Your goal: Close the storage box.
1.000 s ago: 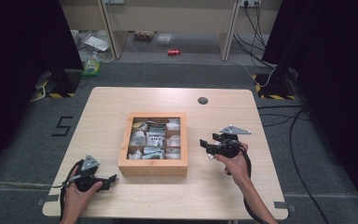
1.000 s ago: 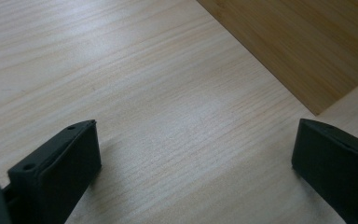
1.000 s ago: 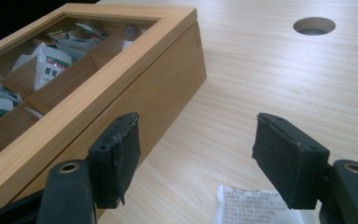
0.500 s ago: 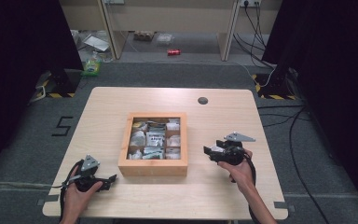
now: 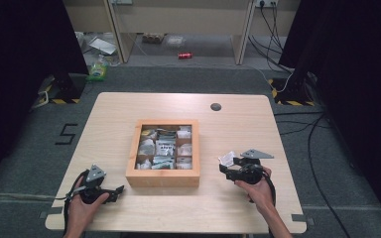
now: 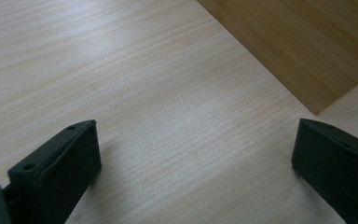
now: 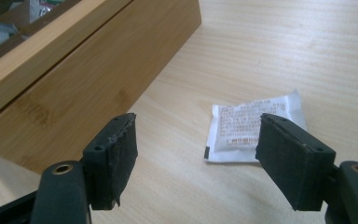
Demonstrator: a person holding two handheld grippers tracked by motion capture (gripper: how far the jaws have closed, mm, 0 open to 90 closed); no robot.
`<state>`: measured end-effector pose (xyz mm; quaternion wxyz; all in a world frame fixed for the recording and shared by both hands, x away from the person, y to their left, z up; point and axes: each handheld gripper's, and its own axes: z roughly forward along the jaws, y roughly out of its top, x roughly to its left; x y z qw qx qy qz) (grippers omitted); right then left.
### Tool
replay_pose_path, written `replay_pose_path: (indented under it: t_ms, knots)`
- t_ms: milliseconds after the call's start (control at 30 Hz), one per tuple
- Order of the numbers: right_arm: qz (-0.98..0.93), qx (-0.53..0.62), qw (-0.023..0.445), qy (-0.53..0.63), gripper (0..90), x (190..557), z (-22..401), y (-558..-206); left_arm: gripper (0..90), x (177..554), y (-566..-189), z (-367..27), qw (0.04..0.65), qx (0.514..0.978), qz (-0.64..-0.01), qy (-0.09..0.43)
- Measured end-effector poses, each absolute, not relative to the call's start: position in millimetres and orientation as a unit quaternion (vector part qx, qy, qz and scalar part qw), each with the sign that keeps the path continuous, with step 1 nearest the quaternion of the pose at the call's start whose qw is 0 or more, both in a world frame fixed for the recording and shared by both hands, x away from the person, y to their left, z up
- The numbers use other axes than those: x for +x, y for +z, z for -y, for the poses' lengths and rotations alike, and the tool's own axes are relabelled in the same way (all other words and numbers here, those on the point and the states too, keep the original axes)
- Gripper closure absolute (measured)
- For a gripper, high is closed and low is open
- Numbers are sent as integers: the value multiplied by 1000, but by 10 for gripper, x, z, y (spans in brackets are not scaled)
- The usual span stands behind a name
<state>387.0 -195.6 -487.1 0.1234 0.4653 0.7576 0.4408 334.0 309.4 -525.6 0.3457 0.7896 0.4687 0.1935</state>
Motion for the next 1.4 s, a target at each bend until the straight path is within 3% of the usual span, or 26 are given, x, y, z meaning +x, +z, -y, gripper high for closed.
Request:
replay_pose_path:
  t_ms: [933,1400]
  knots:
    - [-795,452,131,383,215,3485,2090,-5022,5,3332,-5255,-3094,345,790,-469,194]
    - [-827,419,173,334,146,3488,2052,-5135,4,3331,-5255,-3093,345,790,-469,195]
